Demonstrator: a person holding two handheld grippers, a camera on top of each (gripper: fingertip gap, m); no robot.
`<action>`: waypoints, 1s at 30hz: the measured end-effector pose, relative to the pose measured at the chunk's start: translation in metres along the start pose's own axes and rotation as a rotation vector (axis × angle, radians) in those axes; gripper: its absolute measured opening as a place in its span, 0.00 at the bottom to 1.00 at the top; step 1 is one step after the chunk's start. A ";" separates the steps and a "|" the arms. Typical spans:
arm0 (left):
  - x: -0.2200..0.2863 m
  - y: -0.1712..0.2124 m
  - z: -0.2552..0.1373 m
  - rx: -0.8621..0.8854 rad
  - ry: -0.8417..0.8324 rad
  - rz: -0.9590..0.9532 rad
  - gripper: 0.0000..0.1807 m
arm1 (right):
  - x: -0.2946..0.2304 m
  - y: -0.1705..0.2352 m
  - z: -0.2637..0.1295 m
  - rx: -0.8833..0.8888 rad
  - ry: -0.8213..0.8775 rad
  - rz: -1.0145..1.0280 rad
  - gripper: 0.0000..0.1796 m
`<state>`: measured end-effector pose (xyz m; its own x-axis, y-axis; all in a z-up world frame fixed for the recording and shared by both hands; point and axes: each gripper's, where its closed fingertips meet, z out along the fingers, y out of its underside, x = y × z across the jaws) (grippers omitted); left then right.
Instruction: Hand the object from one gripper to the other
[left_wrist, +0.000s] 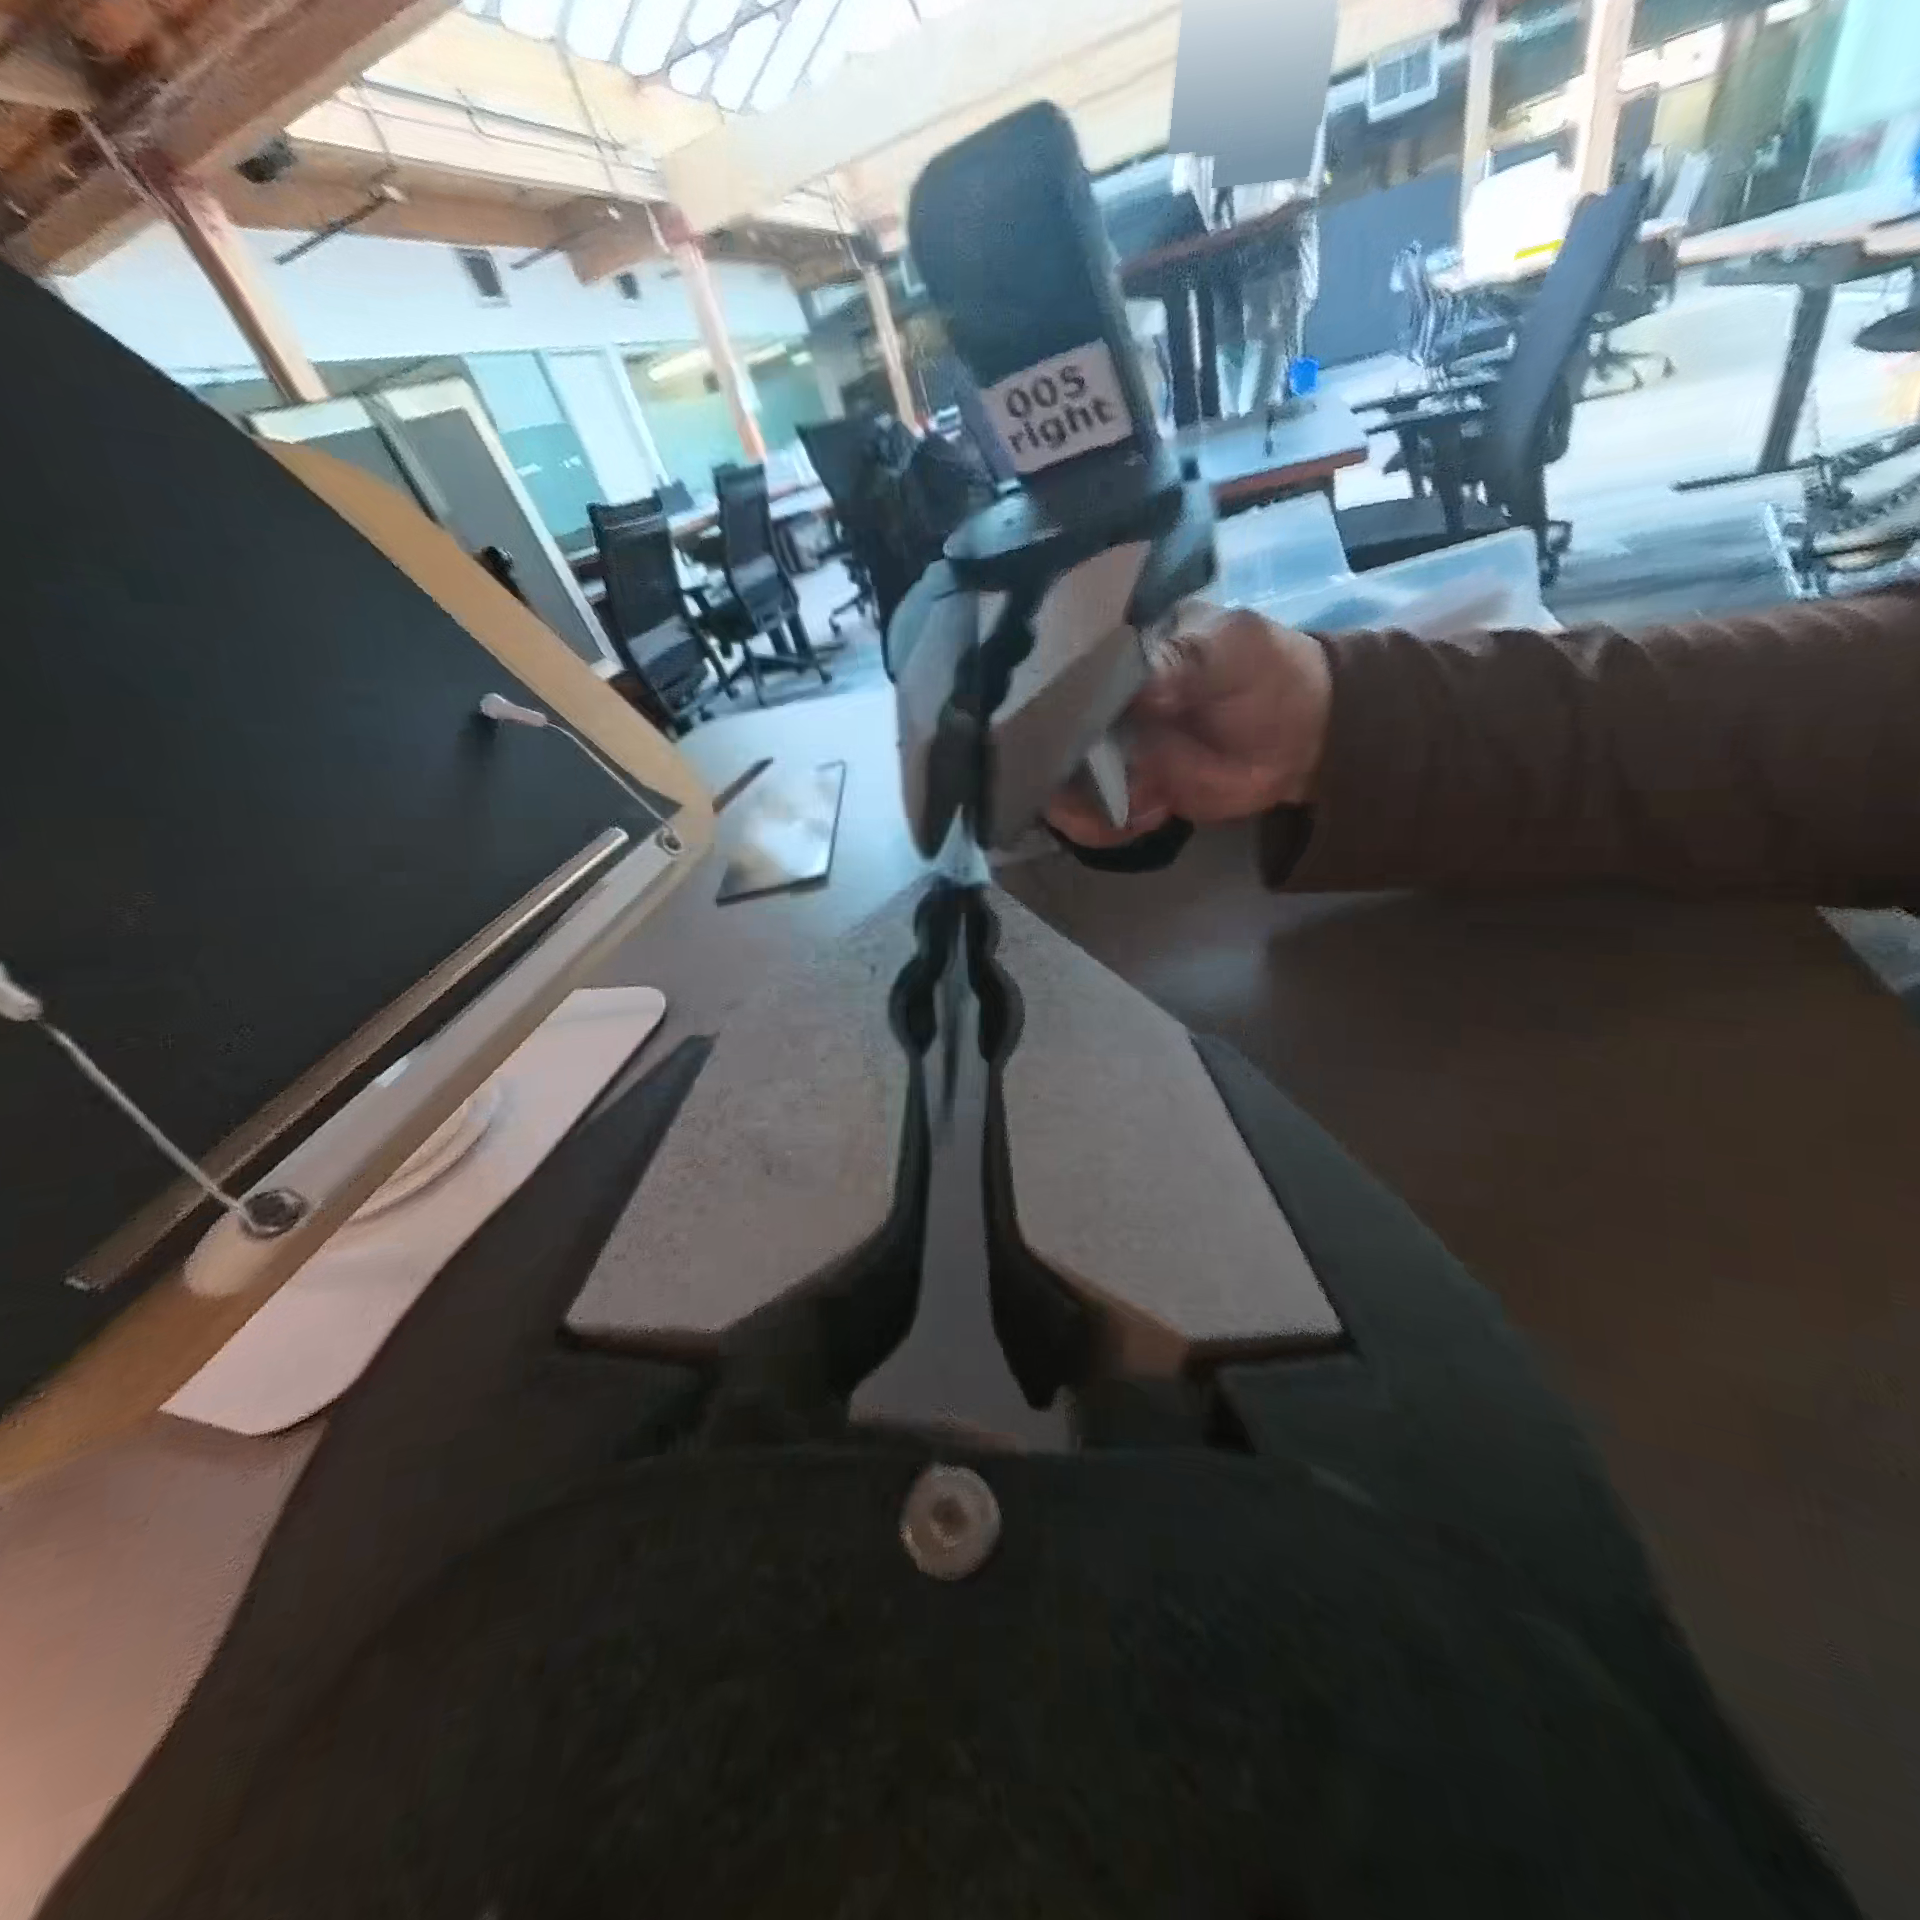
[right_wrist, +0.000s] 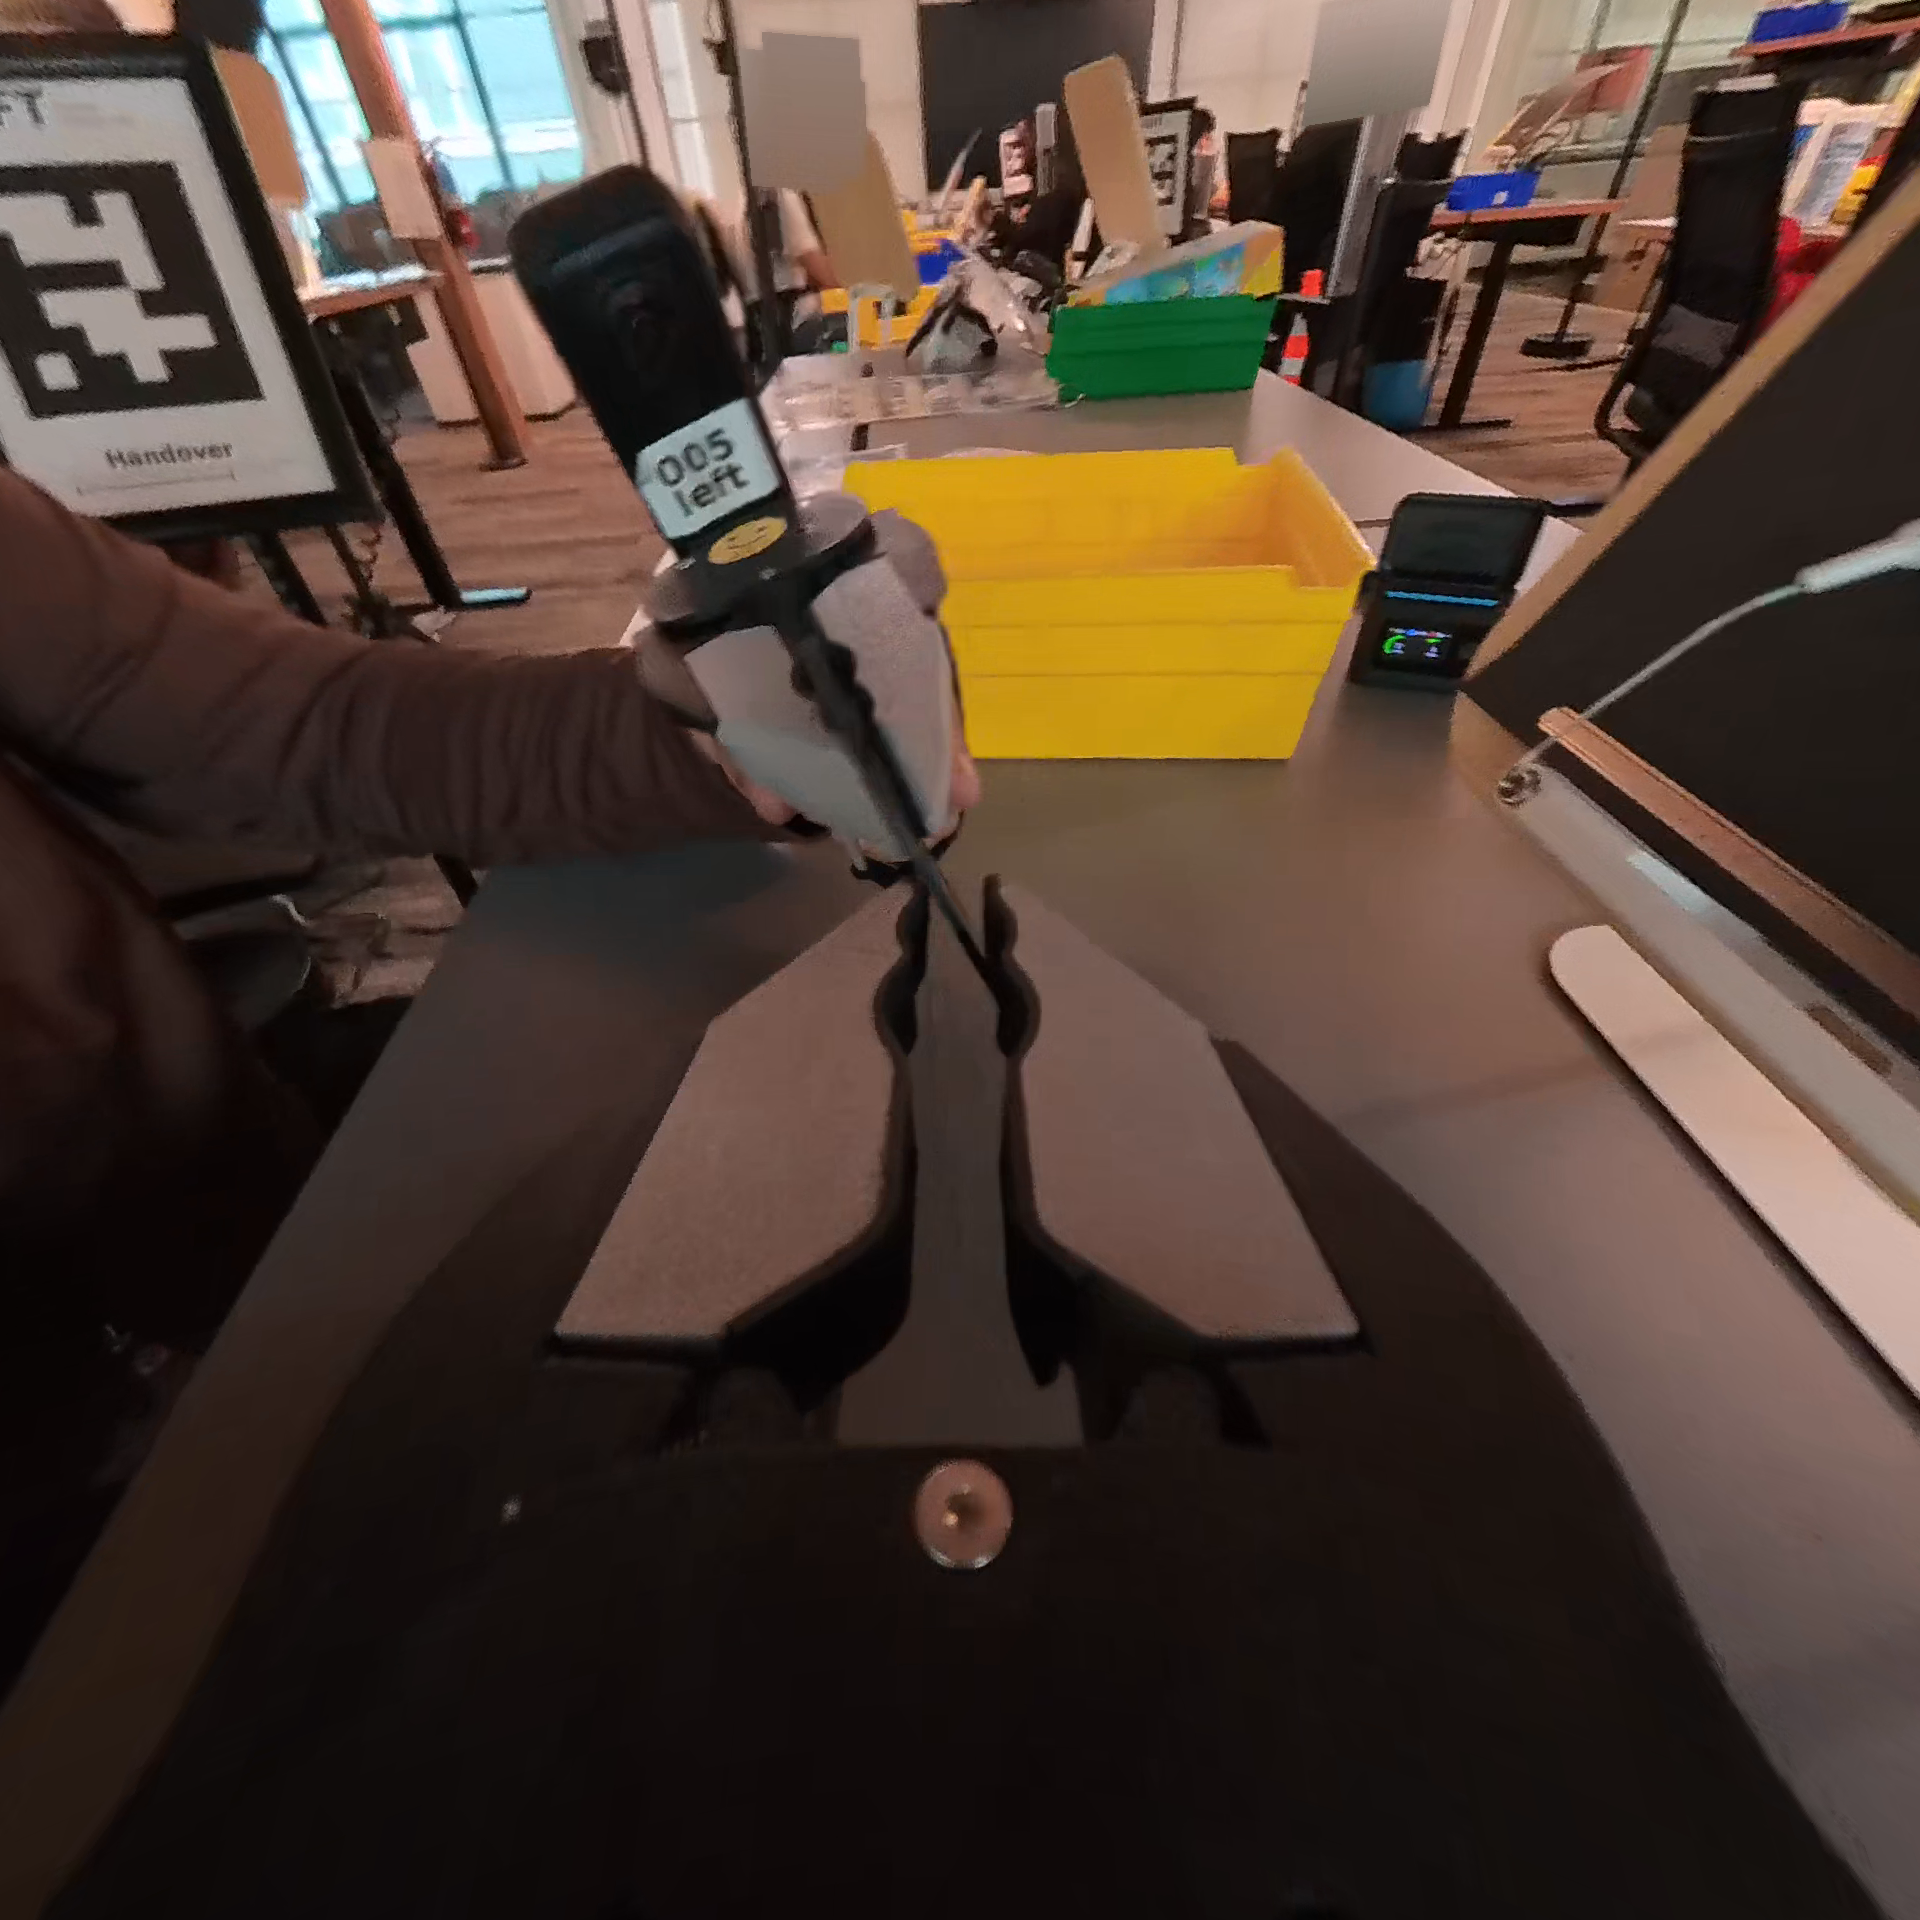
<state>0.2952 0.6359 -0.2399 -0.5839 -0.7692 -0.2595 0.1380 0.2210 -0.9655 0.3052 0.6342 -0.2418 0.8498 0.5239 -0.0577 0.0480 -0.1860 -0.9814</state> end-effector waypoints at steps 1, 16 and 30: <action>-0.003 0.001 0.001 -0.011 -0.026 0.020 0.00 | 0.002 0.000 -0.002 0.010 -0.004 0.032 0.06; -0.004 -0.002 0.005 0.006 -0.058 -0.044 0.04 | 0.000 0.029 0.008 -0.166 0.029 0.090 0.01; -0.016 0.049 0.013 -0.237 -0.151 -0.158 0.04 | -0.015 -0.074 -0.221 -0.366 0.917 0.048 0.00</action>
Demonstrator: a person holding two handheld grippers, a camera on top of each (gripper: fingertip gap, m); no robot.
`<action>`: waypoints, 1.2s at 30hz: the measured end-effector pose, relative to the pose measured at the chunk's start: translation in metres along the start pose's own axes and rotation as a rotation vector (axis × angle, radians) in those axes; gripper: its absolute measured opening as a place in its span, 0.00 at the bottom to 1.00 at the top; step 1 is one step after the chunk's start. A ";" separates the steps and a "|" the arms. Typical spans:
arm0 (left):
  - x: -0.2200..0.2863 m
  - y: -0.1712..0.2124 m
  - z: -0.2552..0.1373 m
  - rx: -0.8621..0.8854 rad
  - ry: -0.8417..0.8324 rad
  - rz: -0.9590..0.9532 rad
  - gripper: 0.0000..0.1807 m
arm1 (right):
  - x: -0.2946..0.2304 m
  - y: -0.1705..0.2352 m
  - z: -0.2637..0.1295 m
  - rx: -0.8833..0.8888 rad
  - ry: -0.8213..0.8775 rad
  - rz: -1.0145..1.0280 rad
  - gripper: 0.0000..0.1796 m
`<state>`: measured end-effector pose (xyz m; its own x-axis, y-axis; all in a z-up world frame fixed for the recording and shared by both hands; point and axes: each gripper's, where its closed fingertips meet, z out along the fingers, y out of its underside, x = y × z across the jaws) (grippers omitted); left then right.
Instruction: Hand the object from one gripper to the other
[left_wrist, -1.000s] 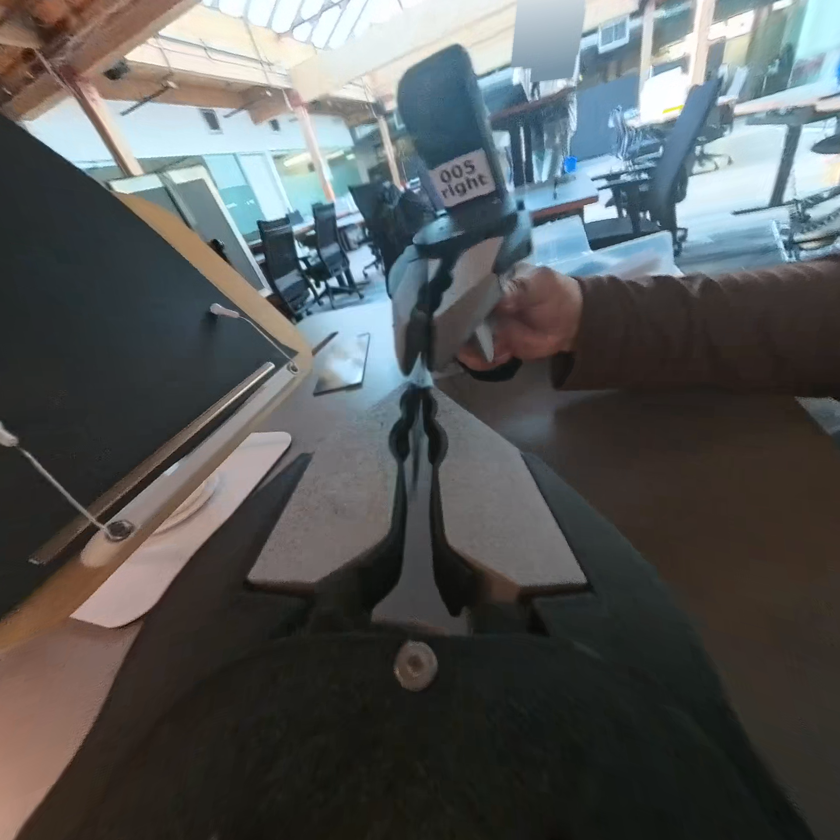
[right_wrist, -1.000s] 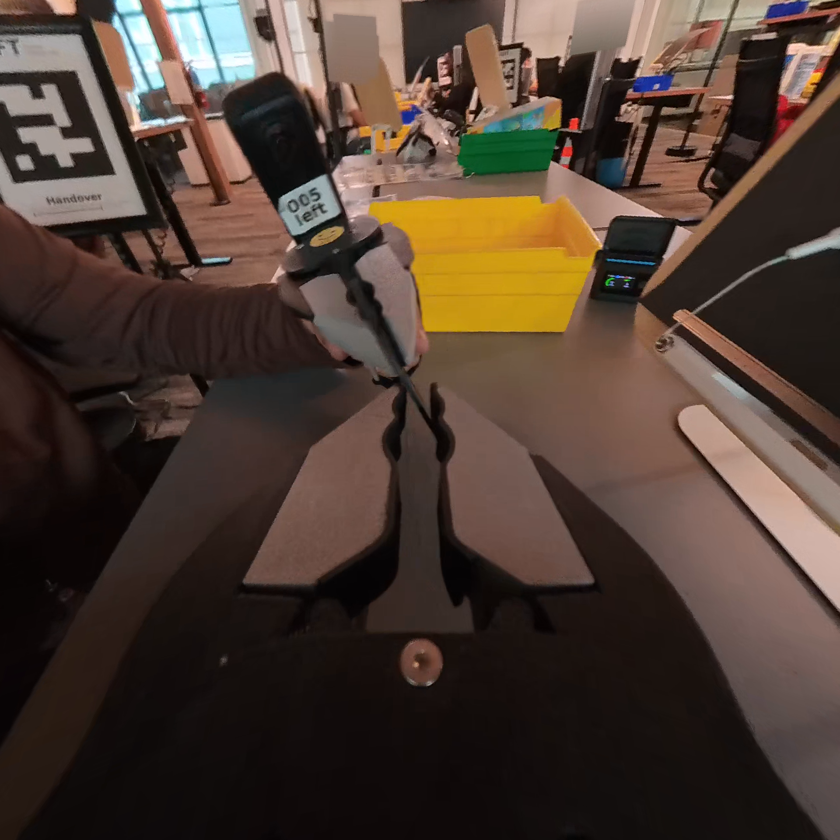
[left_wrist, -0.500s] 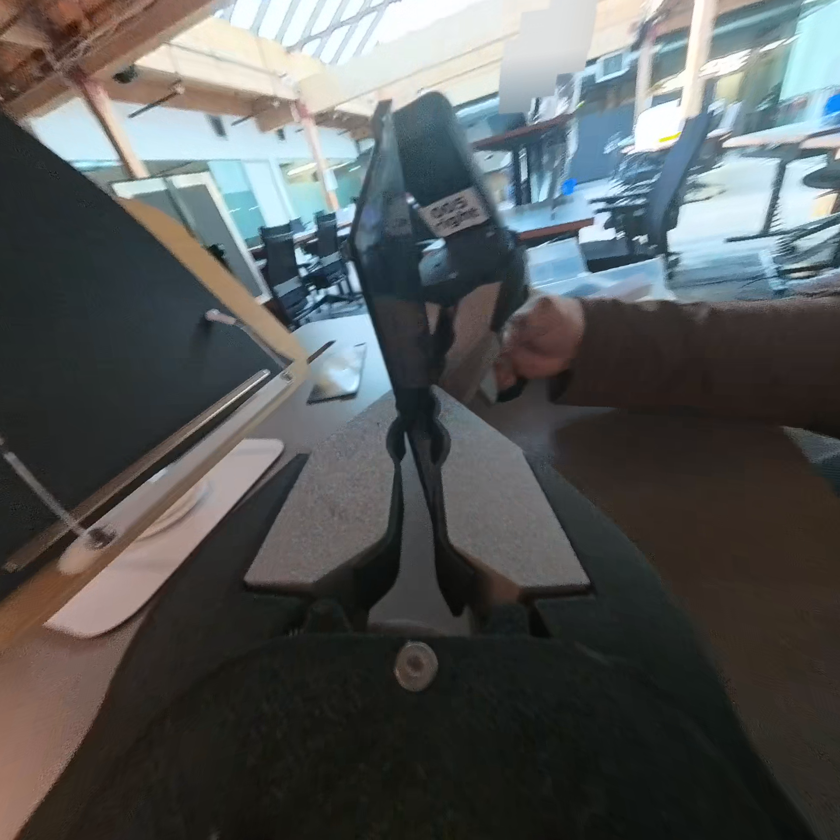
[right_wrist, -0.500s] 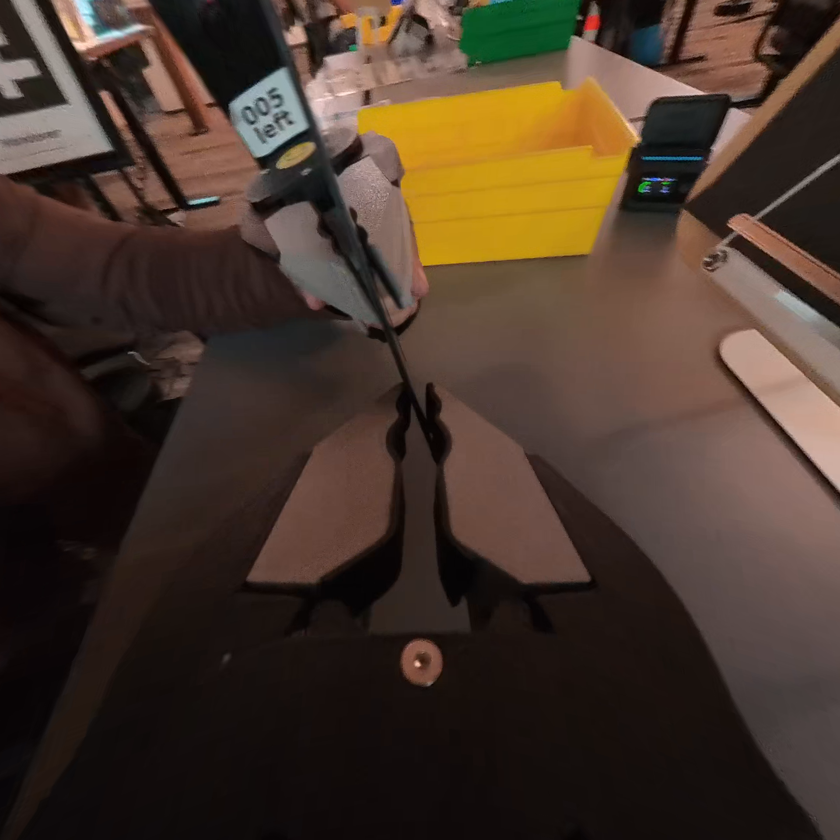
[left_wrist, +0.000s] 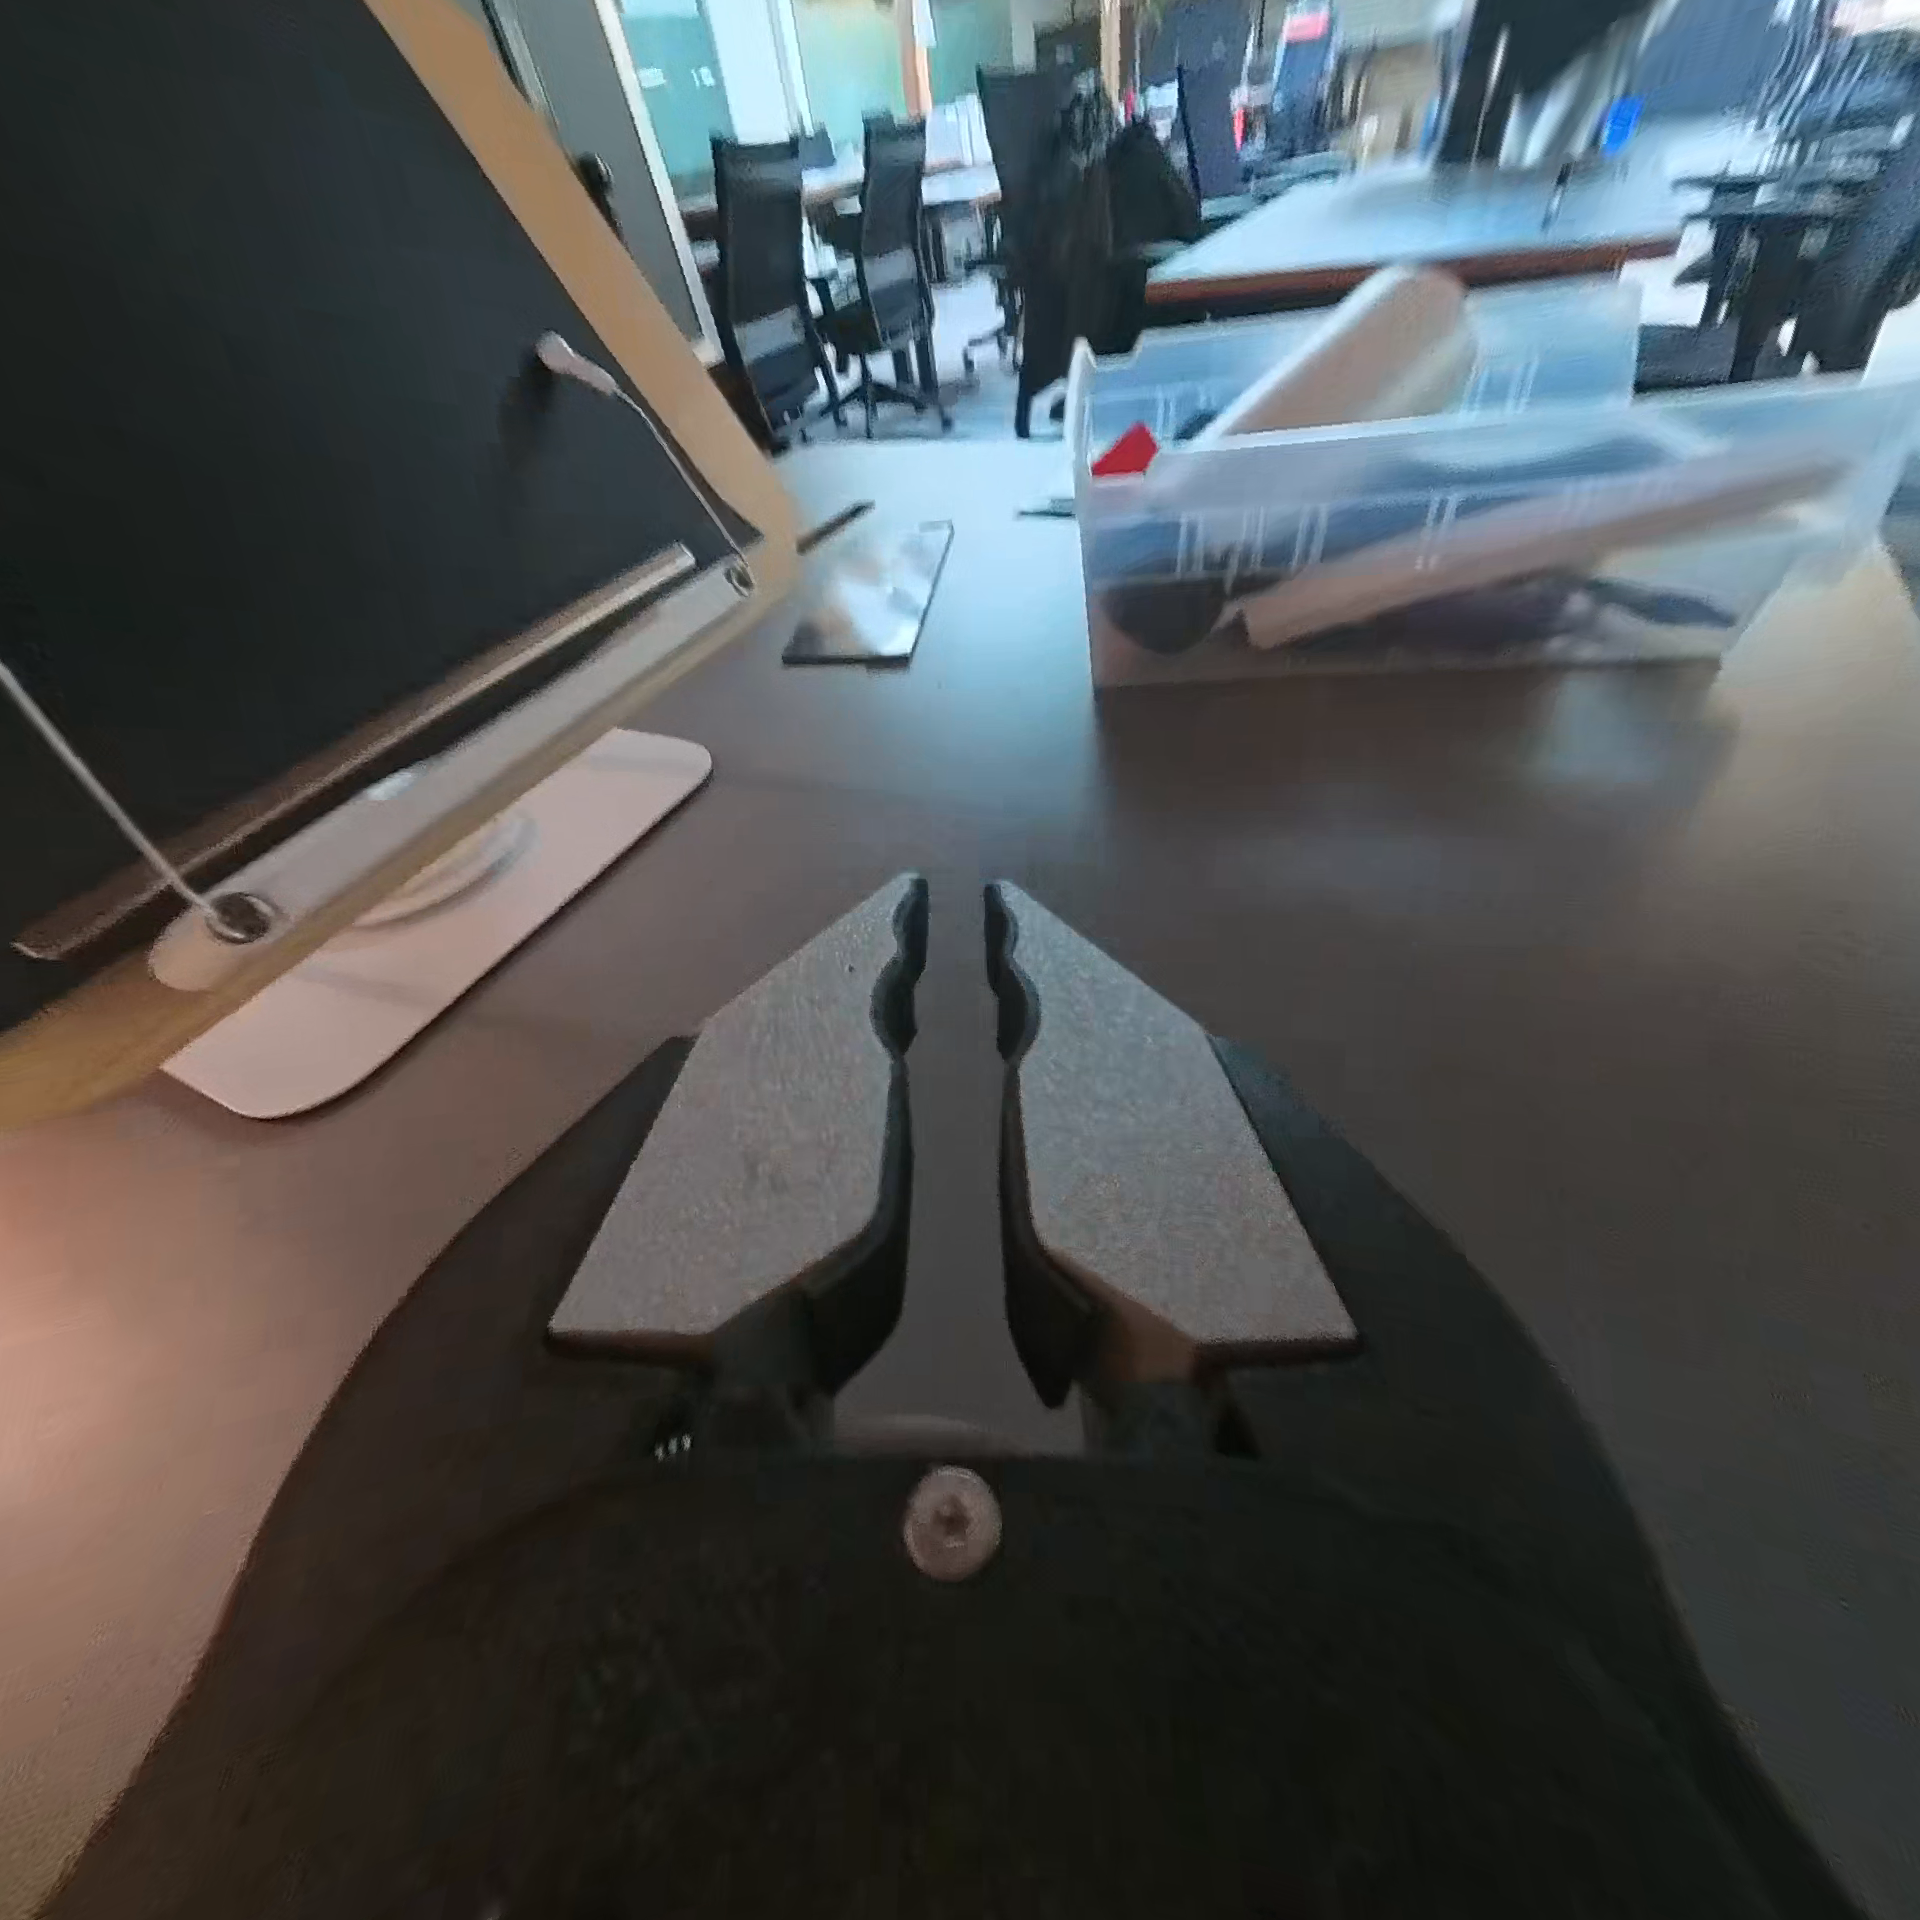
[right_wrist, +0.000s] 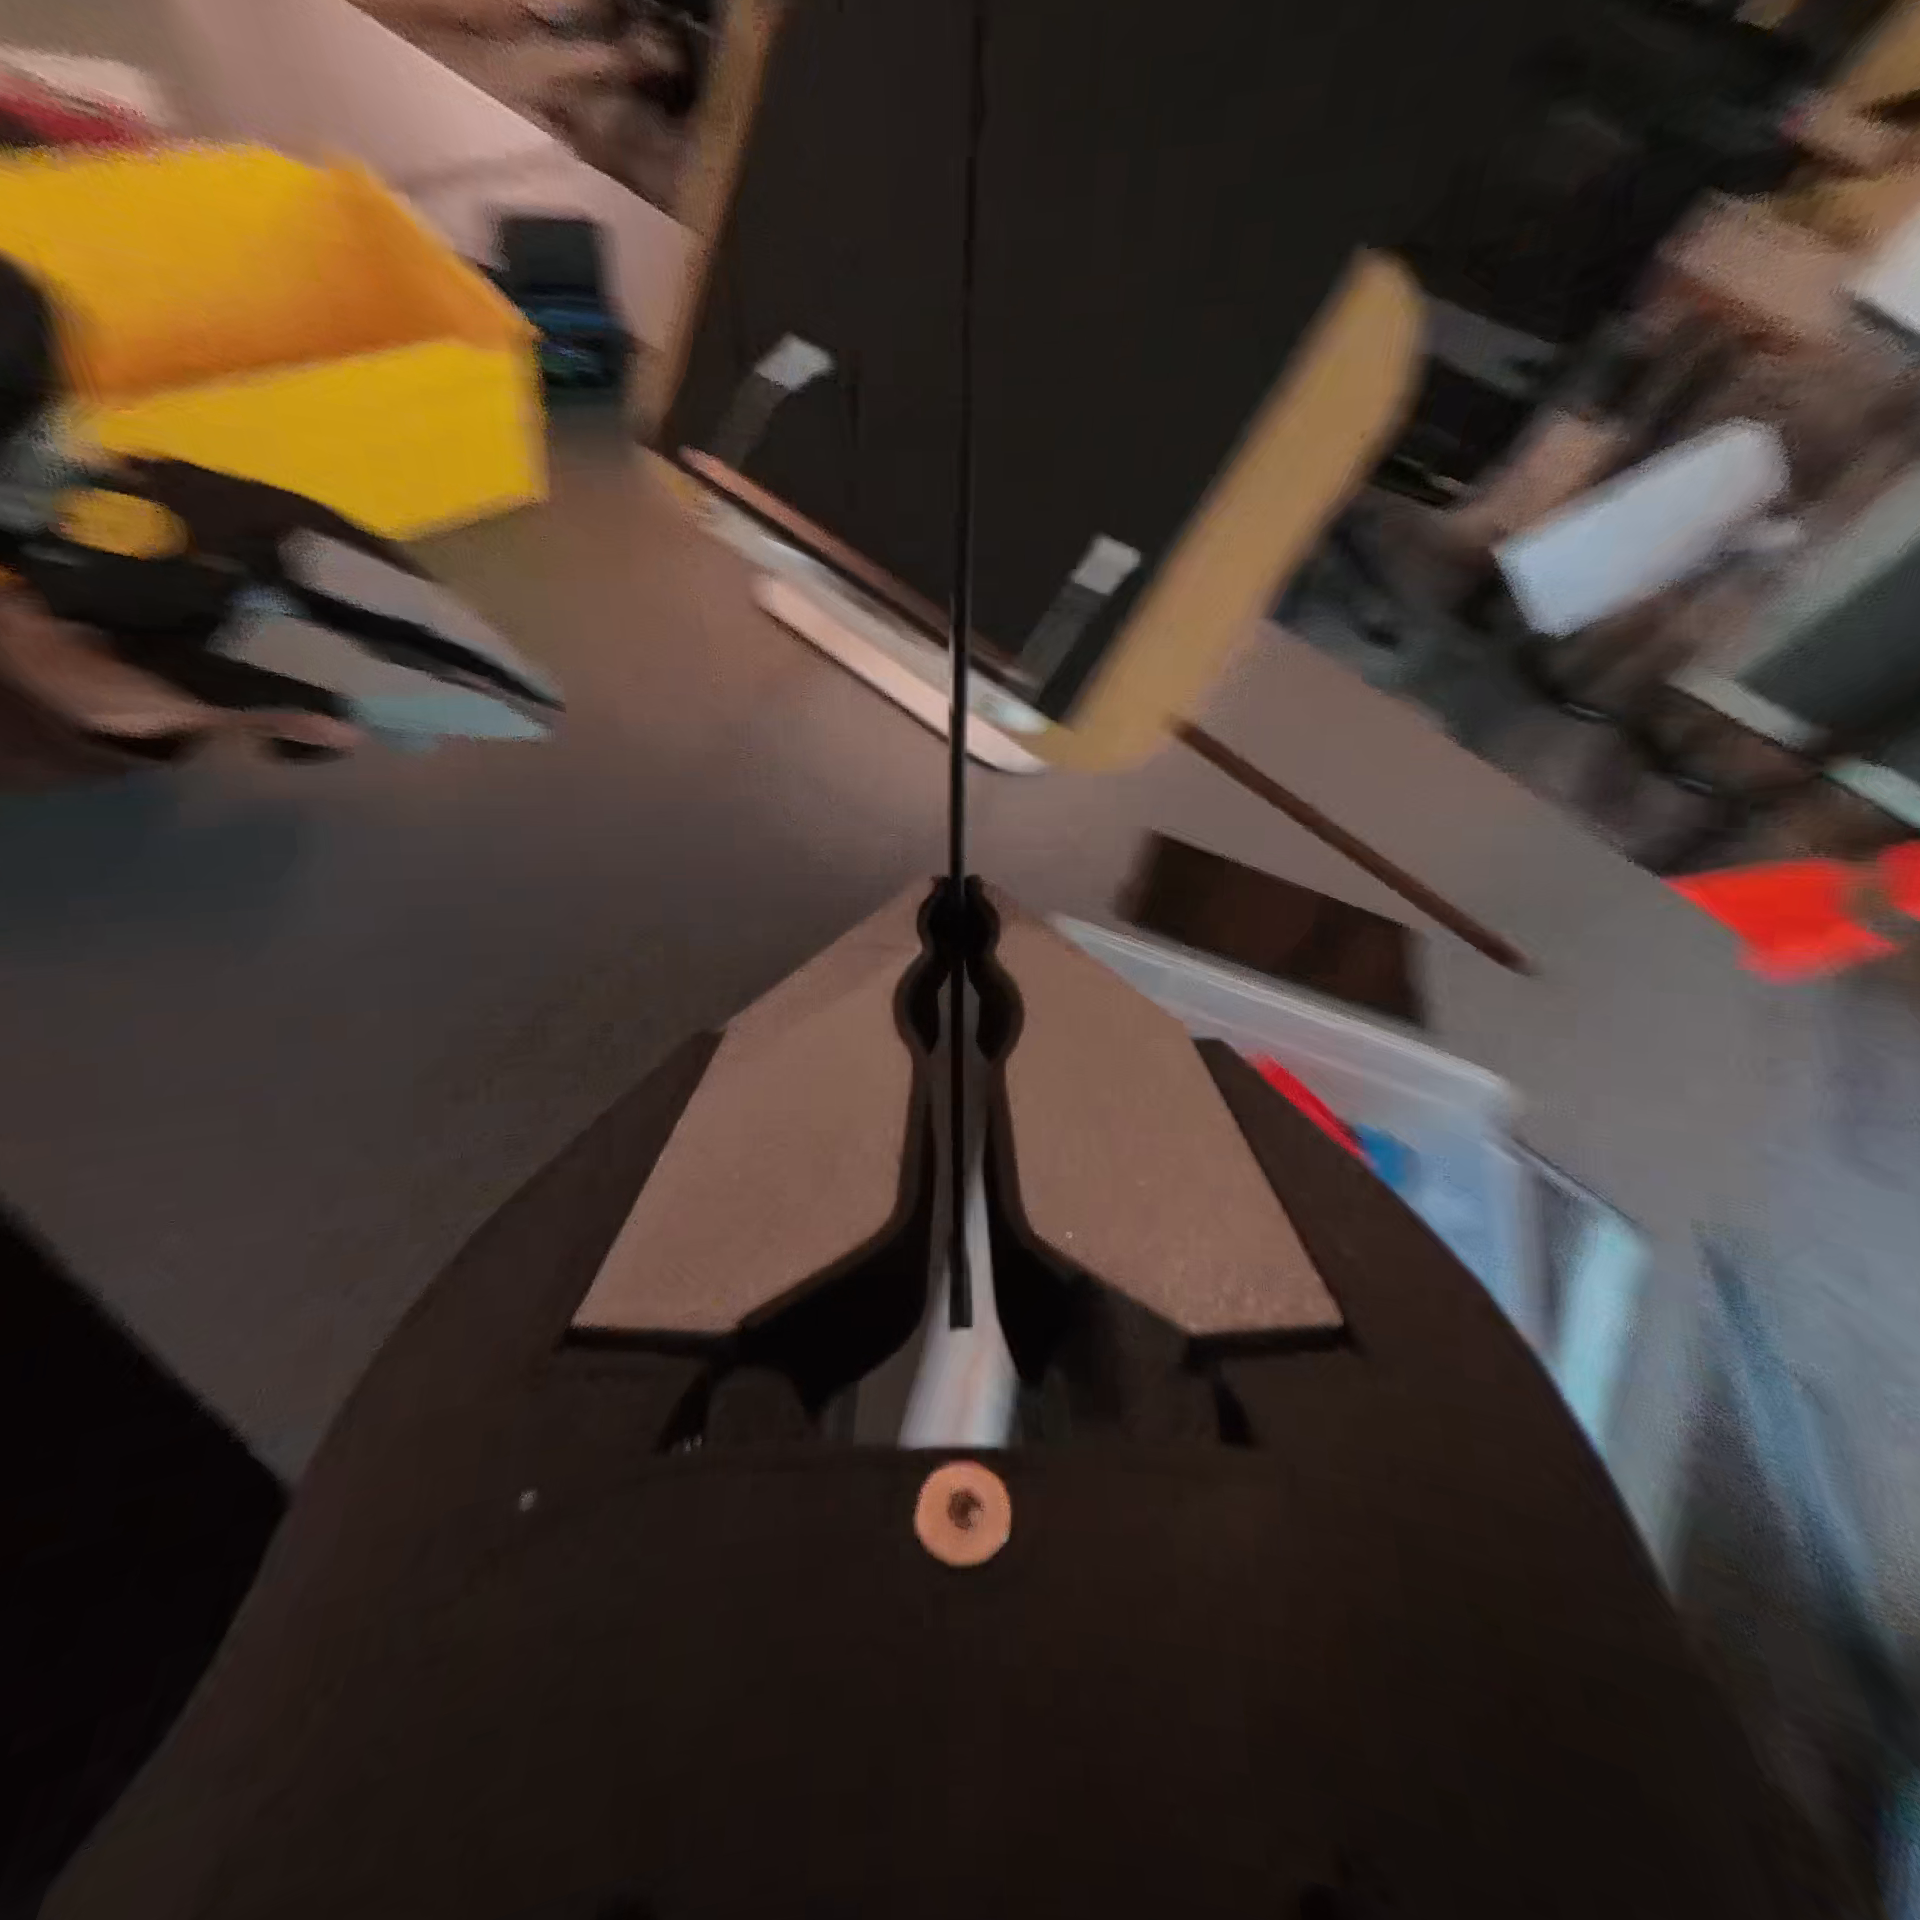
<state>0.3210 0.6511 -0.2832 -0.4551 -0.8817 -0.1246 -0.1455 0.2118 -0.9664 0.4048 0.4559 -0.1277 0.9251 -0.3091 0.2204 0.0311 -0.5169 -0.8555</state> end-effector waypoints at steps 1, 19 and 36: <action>0.003 0.003 0.002 -0.021 -0.001 0.019 0.04 | 0.032 0.014 -0.012 -0.064 0.094 0.004 0.00; 0.013 0.011 0.012 -0.056 -0.001 0.103 0.05 | 0.177 0.249 -0.002 -0.924 0.057 0.190 0.00; 0.023 0.019 0.020 -0.094 0.013 0.035 0.18 | 0.103 0.098 0.018 -0.373 0.060 0.233 0.24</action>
